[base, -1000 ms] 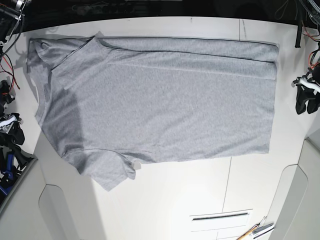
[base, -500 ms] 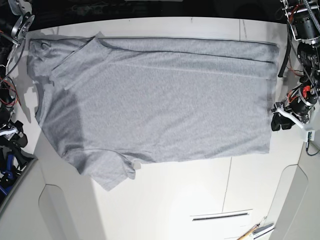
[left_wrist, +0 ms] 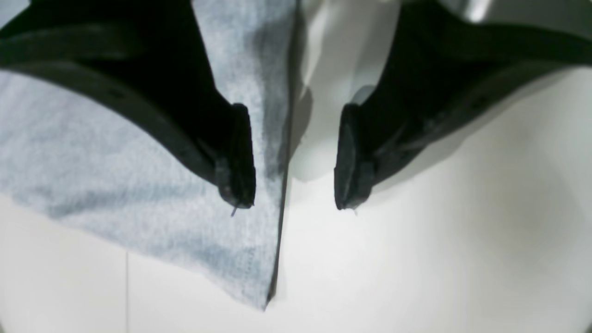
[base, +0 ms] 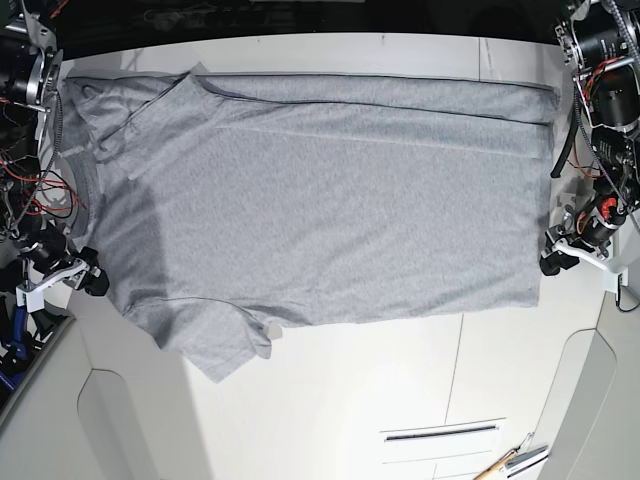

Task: Fold the T-shirt properly
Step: 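Grasp the shirt's hem edge with both grippers, then lift the hem and fold it over toward the shoulder fold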

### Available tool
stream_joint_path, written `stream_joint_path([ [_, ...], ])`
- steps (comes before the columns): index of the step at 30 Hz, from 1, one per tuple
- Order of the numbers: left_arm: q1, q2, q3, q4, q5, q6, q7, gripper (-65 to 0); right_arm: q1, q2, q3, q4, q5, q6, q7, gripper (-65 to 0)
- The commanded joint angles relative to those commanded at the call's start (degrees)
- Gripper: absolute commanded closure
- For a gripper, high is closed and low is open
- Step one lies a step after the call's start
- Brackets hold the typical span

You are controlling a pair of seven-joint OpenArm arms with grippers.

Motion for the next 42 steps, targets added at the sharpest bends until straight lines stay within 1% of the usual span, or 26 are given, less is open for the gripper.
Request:
stream_joint_path([
  [3, 0.0, 0.33, 0.0, 0.0, -2.23, -0.02, 0.66, -31.6, 0.0, 0.0, 0.02, -0.11, 0.0, -0.13, -0.02, -33.6],
  [6, 0.0, 1.33, 0.0, 0.0, -2.54, -0.85, 1.16, -31.6, -0.02, -0.02, 0.02, -0.11, -0.33, -0.11, -0.02, -33.6],
  [8, 0.0, 2.27, 0.0, 0.0, -2.6, -0.85, 1.79, -31.6, -0.02, 0.0, 0.02, -0.11, -0.39, -0.11, -0.02, -33.6],
  [9, 0.0, 2.71, 0.0, 0.0, -2.6, -0.83, 1.92, -31.6, -0.02, 0.0, 0.02, -0.11, -0.39, -0.11, -0.02, -34.6],
  [12, 0.0, 3.3, 0.0, 0.0, -2.6, -0.85, 1.9, -31.6, -0.02, 0.0, 0.02, -0.13, -0.44, -0.11, -0.04, -43.9],
  [13, 0.0, 3.3, 0.0, 0.0, -2.6, -0.85, 1.92, -31.6, -0.02, 0.02, 0.02, -0.13, -0.83, -0.11, -0.04, -45.1],
  [17, 0.0, 3.3, 0.0, 0.0, -2.6, -0.85, 1.95, -31.6, -0.02, -0.02, 0.02, -0.13, -0.87, -0.02, -0.02, -45.1],
  [18, 0.0, 3.3, 0.0, 0.0, -2.62, -0.85, 1.92, -31.6, -0.02, -0.07, 0.02, -0.17, -0.9, 0.33, -0.04, -45.1],
  [21, 0.0, 3.3, 0.0, 0.0, -2.67, -0.87, 1.95, -31.6, -0.04, -0.79, 0.02, -0.35, -1.03, 0.61, -0.26, -45.1],
  [22, 0.0, 3.32, 0.0, 0.0, -2.93, -0.9, 1.99, -31.6, -0.02, -1.33, 0.02, -0.44, -1.03, 1.31, -0.24, -45.1],
  [23, 0.0, 3.3, 0.0, 0.0, -3.78, -1.29, 2.12, -31.6, -0.02, -2.6, 0.02, -0.44, -1.05, 1.57, -0.24, -45.1],
  [26, -0.02, 3.32, 0.0, 0.0, -3.98, -1.31, 2.12, -31.6, 0.0, -5.31, 0.02, -0.44, -1.36, 1.57, -0.24, -45.1],
  [29, 0.0, 3.39, 0.0, 0.0, -4.11, -1.31, 2.12, -31.6, 0.0, -7.89, 0.0, -0.44, -3.67, 2.08, -0.22, -45.1],
  [32, -0.02, 3.87, 0.0, 0.0, -4.07, -1.29, 2.12, -31.6, 0.0, -9.38, 0.02, -0.44, -4.26, 2.03, -0.17, -45.1],
  [35, -0.22, 4.61, 0.0, 0.0, -3.8, -1.27, 2.1, -31.6, 0.0, -9.4, 0.02, -0.44, -4.33, 2.01, -0.2, -45.0],
  [37, -0.81, 4.94, 0.0, 0.0, -3.43, -1.27, 2.08, -31.6, 0.0, -9.33, 0.02, -0.44, -5.44, 2.03, -0.2, -44.9],
  [39, -1.6, 5.07, 0.02, 0.0, -3.43, -1.27, 2.08, -31.6, -0.02, -9.35, 0.02, -0.44, -6.4, 2.03, -0.24, -44.9],
  [42, -2.58, 5.05, 0.02, 0.0, -2.91, -1.25, 2.1, -31.6, -0.02, -9.33, 0.02, -0.44, -6.45, 2.03, -0.24, -44.9],
])
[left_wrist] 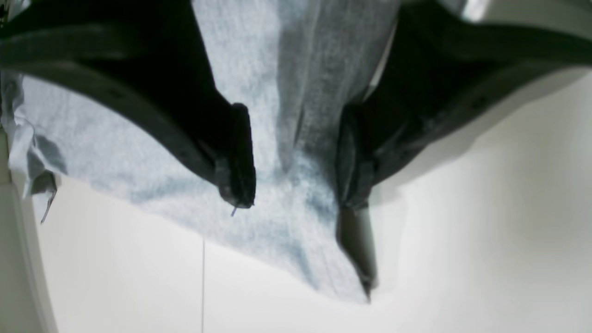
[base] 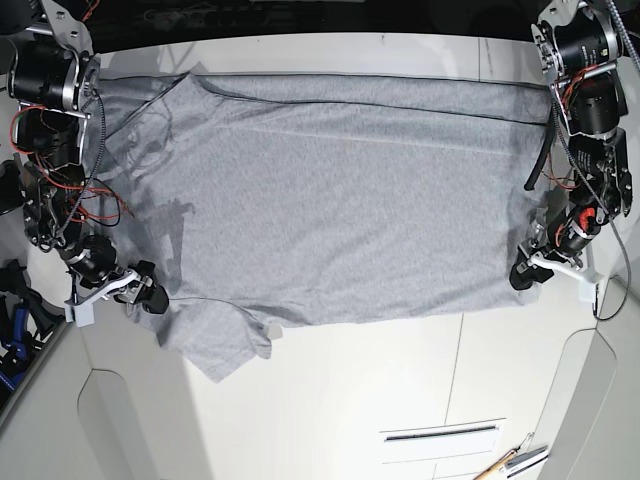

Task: Fold the T-shirt properly
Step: 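Lift the hem and fold it over toward the shoulder fold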

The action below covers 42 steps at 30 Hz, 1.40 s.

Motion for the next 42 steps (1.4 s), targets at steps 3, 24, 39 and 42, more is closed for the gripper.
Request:
stream_joint_path([
  [3, -0.13, 0.0, 0.9, -0.02, 1.25, 0.02, -0.15, -31.6, 0.0, -0.02, 0.0, 0.0, -0.37, 0.0, 0.0, -44.9],
  [24, -0.07, -2.23, 2.6, 3.28, 2.86, -1.77, 2.14, 0.0, -0.68, 1.84, 0.0, 5.38, -5.44, 0.39, -5.7, 0.0],
  [39, 15.08, -5.99, 2.47, 29.33, 3.13, -2.58, 5.66, 0.0, -13.64, 8.11, 0.13, 31.69, 9.11, 0.79, -18.53, 0.0],
  [42, 18.58, -6.05, 2.43, 34.23, 5.29, -2.58, 5.62, 0.0, -16.02, 9.33, 0.15, 35.1, 10.43, 0.76, -22.38, 0.0],
])
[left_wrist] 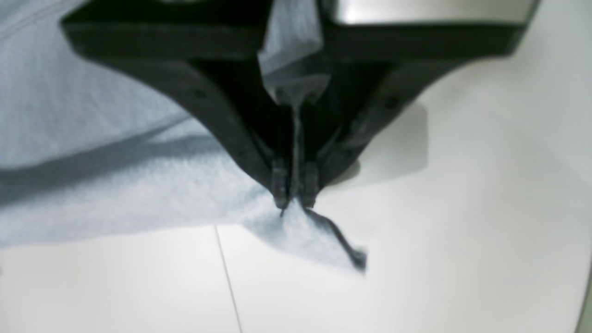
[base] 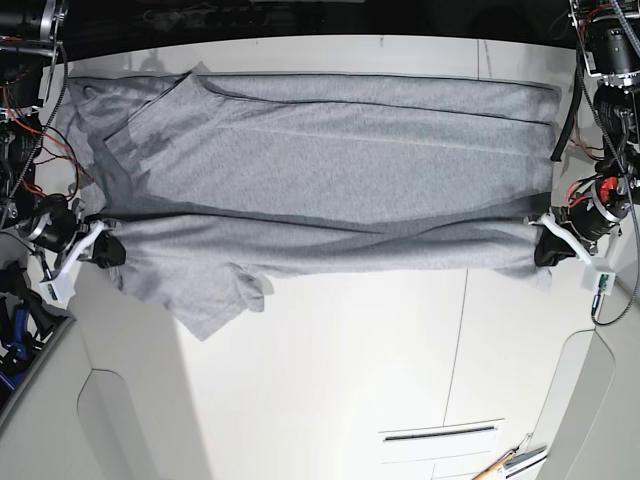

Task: Fold the T-shirt properly
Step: 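Lift the hem and fold it over toward the shoulder fold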

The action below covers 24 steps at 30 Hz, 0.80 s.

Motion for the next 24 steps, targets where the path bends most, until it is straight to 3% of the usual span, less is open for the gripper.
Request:
stream_joint_path([
  [6, 3.54, 0.02, 0.0, 3.72, 4.85, 1.6, -0.02, 0.0, -4.33, 0.5, 0.13, 0.55, 0.0, -0.02, -0.35, 0.0],
  [15, 5.95, 0.04, 0.0, 3.85, 4.98, 1.7, -0.17, 0.0, -8.28, 0.13, 0.11, 0.48, 0.83, -0.66, 0.33, 0.0],
  [18, 5.97, 0.35, 0.0, 3.82, 4.9, 1.62, -0.66, 0.0, -8.24, 0.17, 0.13, 0.5, 0.76, -0.66, 3.39, 0.0],
  [22, 5.97, 0.81, 0.02, 3.82, 4.9, 1.29, -0.66, 0.0, -7.61, 0.09, 0.13, 0.5, 0.63, -1.09, 8.13, -20.8],
  [24, 5.97, 0.81, 0.02, 3.82, 4.9, 1.29, -0.66, 0.0, -6.47, 0.02, 0.13, 0.5, 0.44, -1.09, 8.46, -24.2],
])
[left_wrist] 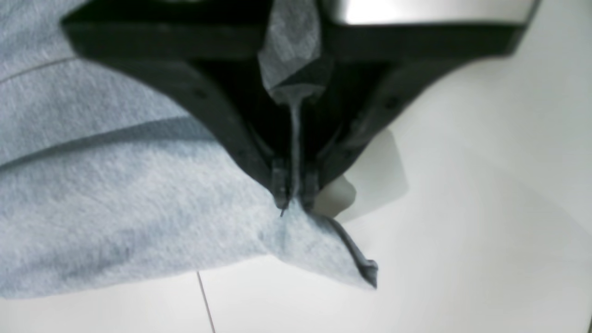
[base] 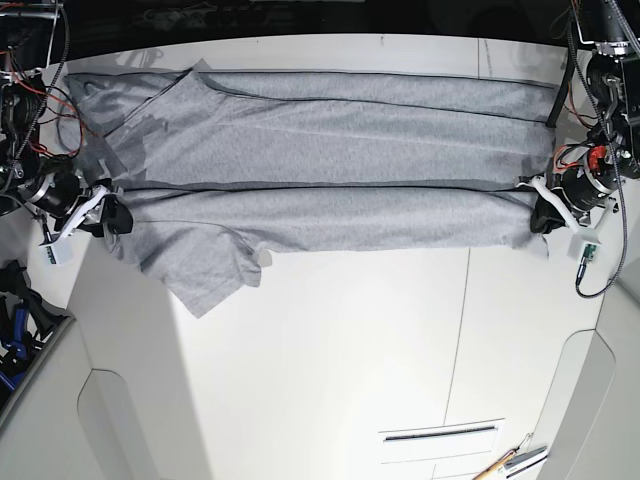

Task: Fold the T-shirt properly
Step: 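Lift the hem and fold it over toward the shoulder fold, then lay the hem onto the folded shirt and release both grippers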

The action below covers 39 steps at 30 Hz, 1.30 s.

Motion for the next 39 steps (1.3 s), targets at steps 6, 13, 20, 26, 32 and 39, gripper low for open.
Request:
stream_joint_path([
  [6, 0.59, 0.02, 0.0, 0.0, -0.02, 0.0, -0.04, 0.0, 5.01, -0.31, 0.0, -0.02, -4.28, -1.11, 5.84, -24.2],
  [13, 0.59, 0.02, 0.0, 0.0, -0.07, 0.0, -0.68, 0.0, 11.65, -5.27, -0.02, -4.11, -8.72, -1.92, 6.36, -38.7],
  [20, 0.59, 0.02, 0.0, 0.0, -0.11, 0.0, -0.66, 0.0, 18.53, -10.03, -0.04, -20.22, -11.23, -1.84, 12.5, -38.8],
  [26, 0.57, 0.33, 0.0, 0.0, -2.19, 0.0, -0.66, 0.0, 18.69, -12.61, -1.53, -24.22, -11.26, -0.11, 12.35, -38.6],
  [32, 0.59, 1.77, 0.0, 0.0, -2.16, 0.0, -0.42, 0.0, 17.4, -13.33, -5.88, -24.2, -11.21, 0.11, 11.13, -38.6],
  [39, 0.61, 2.08, 0.0, 0.0, -1.95, 0.0, 0.24, 0.0, 16.48, -13.18, -7.37, -24.17, -11.21, 0.09, 11.15, -2.2],
])
